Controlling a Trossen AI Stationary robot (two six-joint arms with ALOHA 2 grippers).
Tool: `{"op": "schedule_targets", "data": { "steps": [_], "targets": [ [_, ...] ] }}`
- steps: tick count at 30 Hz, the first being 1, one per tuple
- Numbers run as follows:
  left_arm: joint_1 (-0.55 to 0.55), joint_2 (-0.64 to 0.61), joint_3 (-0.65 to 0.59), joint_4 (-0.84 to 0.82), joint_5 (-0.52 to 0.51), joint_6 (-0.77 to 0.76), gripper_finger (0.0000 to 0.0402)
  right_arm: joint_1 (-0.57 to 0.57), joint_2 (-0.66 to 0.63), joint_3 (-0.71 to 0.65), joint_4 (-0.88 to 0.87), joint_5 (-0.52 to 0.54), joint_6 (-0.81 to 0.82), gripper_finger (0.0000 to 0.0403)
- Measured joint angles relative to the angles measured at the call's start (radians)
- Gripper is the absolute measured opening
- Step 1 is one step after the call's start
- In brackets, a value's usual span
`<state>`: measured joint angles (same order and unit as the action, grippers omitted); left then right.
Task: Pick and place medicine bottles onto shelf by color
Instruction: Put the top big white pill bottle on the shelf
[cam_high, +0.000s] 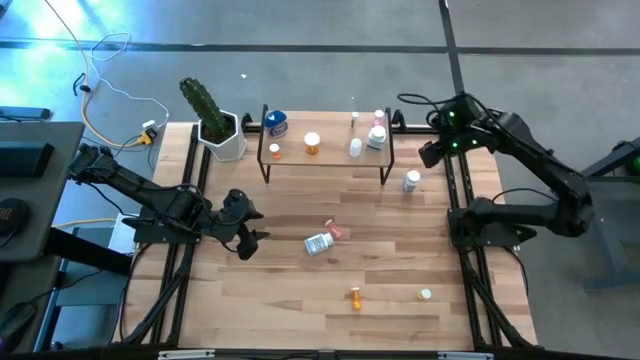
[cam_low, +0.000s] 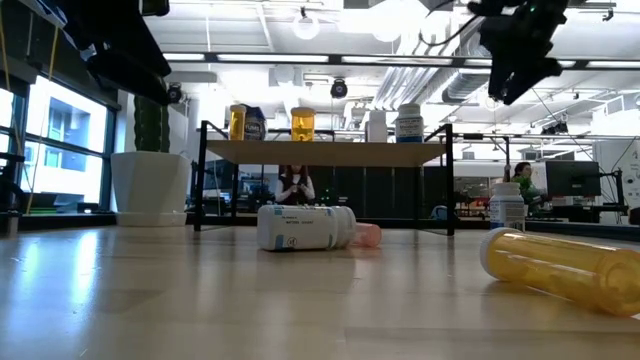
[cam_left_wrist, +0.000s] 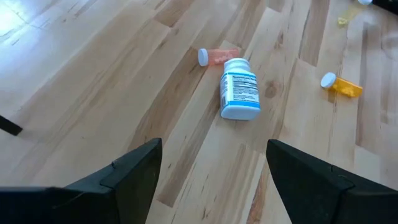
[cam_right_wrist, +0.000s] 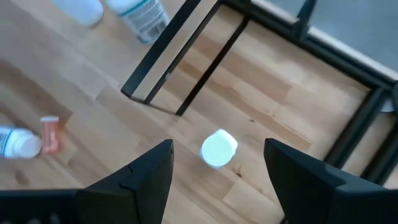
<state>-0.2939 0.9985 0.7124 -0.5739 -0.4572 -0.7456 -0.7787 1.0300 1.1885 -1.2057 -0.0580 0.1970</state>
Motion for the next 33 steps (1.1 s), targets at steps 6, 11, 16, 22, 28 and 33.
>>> {"op": "schedule_targets", "data": {
  "steps": [6, 11, 16, 22, 28, 33],
  "targets": [
    [0.001, 0.000, 0.000, 0.000, -0.004, -0.037, 0.0280, -0.007, 0.081, 0.000, -0.002, -0.052, -0.093, 0.0241],
    [0.001, 0.000, 0.000, -0.001, -0.028, -0.061, 0.0280, -0.007, 0.142, 0.000, -0.024, -0.083, -0.159, 0.0241],
    [0.001, 0.000, 0.000, -0.001, -0.048, -0.074, 0.0280, -0.007, 0.153, -0.026, -0.040, -0.083, -0.198, 0.0241],
    [0.039, 0.000, 0.000, -0.001, -0.049, -0.098, 0.0280, -0.007, 0.104, -0.158, 0.004, -0.084, -0.192, 0.0241],
    [0.096, 0.000, 0.000, 0.000, -0.048, -0.100, 0.0280, -0.007, 0.100, -0.249, 0.079, -0.084, -0.153, 0.0241],
    [0.139, 0.000, 0.000, 0.000, -0.007, -0.100, 0.0280, -0.006, 0.100, -0.294, 0.151, -0.084, -0.152, 0.0241]
  ]
}}
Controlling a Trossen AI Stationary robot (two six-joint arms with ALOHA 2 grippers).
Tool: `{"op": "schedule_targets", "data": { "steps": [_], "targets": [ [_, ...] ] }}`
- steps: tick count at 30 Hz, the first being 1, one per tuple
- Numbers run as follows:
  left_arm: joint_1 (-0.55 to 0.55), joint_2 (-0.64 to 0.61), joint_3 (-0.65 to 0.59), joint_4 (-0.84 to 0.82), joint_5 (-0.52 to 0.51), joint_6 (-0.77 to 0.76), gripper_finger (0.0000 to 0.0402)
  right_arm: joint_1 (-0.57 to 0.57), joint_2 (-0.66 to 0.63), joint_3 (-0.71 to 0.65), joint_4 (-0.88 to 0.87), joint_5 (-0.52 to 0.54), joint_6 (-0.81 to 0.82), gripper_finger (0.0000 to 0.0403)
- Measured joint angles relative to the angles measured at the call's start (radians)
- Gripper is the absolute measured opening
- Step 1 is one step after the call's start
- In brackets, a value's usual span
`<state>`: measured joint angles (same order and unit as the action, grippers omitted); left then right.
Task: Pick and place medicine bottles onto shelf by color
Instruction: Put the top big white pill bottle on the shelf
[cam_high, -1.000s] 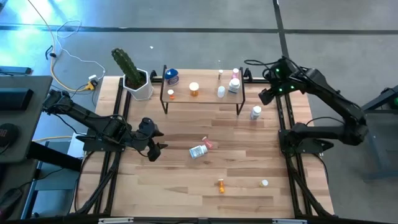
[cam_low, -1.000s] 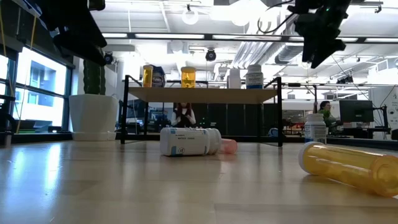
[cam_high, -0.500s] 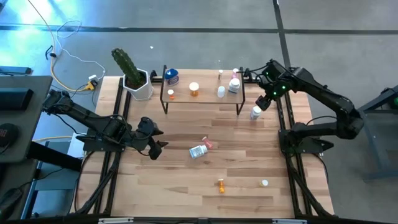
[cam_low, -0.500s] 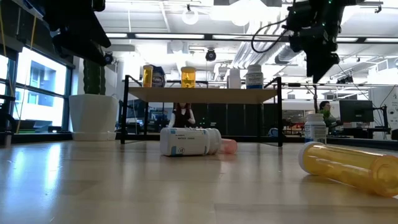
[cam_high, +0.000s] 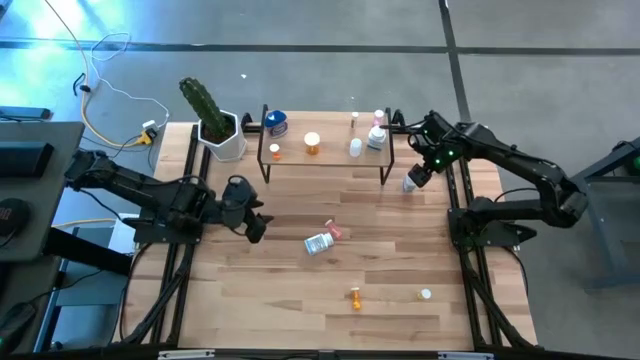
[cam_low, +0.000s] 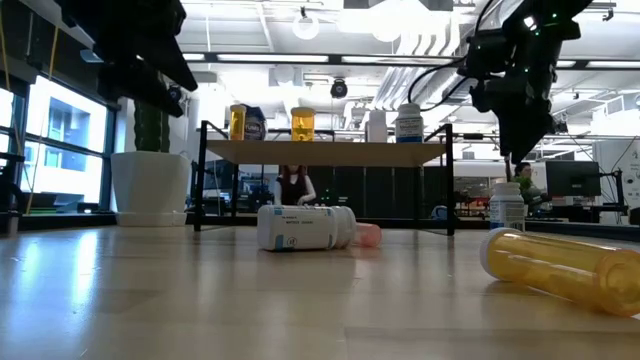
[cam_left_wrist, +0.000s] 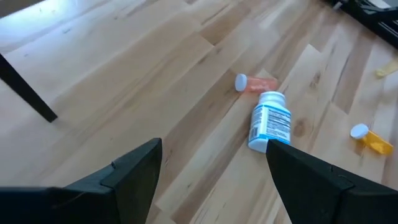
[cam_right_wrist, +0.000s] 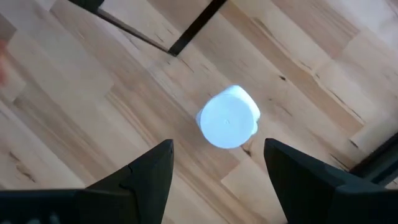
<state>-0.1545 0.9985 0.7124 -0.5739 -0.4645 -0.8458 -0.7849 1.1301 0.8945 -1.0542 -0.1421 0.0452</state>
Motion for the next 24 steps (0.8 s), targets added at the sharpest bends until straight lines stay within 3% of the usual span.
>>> {"op": "schedule_targets", "data": {
  "steps": [10, 17, 24],
  "targets": [
    [0.044, 0.000, 0.000, 0.002, 0.020, 0.000, 0.0280, 0.000, -0.008, -0.001, 0.035, 0.022, 0.042, 0.0239],
    [0.056, 0.000, 0.000, 0.003, 0.019, 0.000, 0.0280, 0.000, -0.008, -0.001, 0.042, 0.041, 0.254, 0.0238],
    [0.056, 0.000, 0.000, 0.003, 0.014, 0.000, 0.0280, 0.000, -0.008, -0.001, 0.056, 0.138, 0.469, 0.0238]
  ]
}}
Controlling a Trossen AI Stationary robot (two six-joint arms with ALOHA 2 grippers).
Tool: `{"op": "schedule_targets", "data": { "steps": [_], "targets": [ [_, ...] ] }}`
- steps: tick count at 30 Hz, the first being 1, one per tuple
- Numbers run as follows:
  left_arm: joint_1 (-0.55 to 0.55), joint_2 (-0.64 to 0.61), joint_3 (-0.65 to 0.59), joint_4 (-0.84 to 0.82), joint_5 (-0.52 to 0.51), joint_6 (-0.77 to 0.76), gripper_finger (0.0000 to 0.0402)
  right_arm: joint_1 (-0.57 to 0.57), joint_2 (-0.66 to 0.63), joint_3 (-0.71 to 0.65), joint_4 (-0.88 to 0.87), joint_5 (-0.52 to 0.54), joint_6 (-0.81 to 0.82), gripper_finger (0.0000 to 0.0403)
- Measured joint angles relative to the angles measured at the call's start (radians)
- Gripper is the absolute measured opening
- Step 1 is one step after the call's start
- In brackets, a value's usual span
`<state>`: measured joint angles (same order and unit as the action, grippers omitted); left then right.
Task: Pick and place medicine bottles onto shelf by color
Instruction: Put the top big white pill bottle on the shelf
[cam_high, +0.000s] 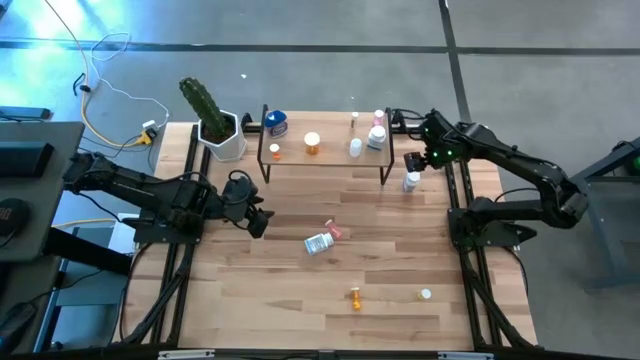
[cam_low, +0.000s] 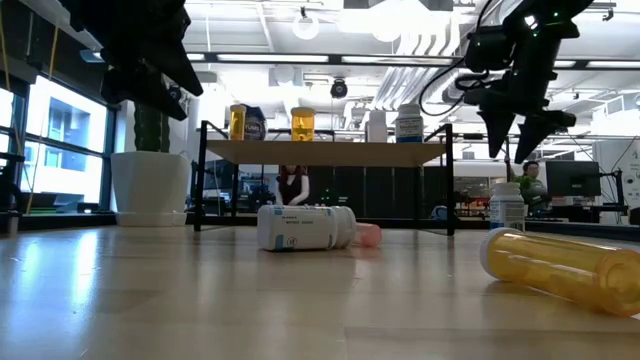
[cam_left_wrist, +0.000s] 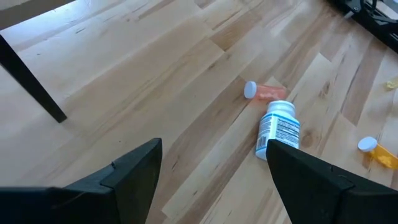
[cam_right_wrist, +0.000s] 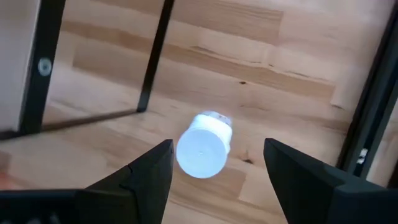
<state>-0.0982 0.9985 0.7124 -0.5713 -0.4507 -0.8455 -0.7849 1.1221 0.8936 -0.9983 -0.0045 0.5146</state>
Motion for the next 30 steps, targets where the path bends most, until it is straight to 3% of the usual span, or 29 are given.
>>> {"op": "schedule_targets", "data": {
  "steps": [12, 30],
  "targets": [
    [0.000, 0.000, 0.000, 0.001, 0.002, 0.000, 0.0280, 0.001, 0.030, 0.000, -0.005, 0.026, 0.200, 0.0238],
    [0.000, 0.000, 0.000, 0.001, 0.002, 0.038, 0.0280, 0.058, 0.161, 0.000, 0.017, 0.030, 0.248, 0.0238]
  ]
}}
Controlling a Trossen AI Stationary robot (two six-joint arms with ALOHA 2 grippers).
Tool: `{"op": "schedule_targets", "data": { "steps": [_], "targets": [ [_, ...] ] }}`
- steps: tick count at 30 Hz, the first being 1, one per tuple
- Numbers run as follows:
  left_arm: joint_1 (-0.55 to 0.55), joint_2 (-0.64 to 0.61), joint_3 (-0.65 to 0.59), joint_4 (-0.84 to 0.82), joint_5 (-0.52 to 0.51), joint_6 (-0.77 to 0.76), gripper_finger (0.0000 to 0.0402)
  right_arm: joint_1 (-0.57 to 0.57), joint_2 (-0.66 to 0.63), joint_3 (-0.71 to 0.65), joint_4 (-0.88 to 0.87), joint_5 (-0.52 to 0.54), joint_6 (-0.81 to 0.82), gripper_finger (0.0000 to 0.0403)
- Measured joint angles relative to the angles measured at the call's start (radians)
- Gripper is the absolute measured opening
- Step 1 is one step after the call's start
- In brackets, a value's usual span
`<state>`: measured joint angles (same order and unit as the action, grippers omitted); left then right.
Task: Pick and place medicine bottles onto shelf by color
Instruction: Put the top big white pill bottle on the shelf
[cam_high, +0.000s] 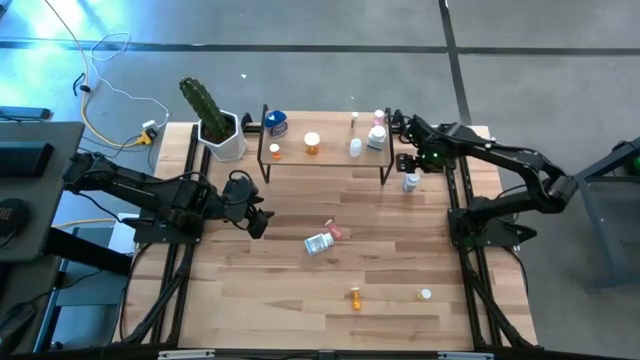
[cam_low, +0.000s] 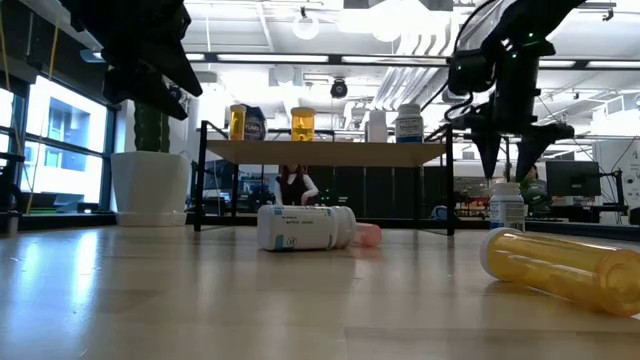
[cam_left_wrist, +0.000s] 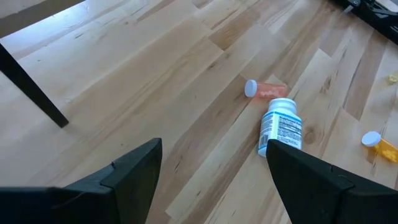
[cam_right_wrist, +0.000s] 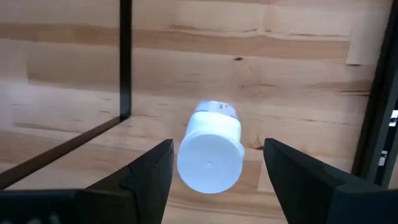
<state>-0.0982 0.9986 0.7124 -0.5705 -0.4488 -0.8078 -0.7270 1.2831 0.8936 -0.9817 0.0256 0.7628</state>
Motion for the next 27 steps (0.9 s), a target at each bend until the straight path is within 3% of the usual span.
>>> {"op": "schedule_targets", "data": {
  "steps": [10, 27],
  "targets": [
    [0.000, 0.000, 0.000, 0.000, -0.001, 0.000, 0.0280, 0.016, 0.070, 0.000, 0.000, -0.001, -0.003, 0.0238],
    [0.000, 0.000, 0.000, 0.000, -0.004, 0.000, 0.0280, 0.016, 0.080, 0.000, -0.044, 0.008, -0.003, 0.0232]
  ]
}}
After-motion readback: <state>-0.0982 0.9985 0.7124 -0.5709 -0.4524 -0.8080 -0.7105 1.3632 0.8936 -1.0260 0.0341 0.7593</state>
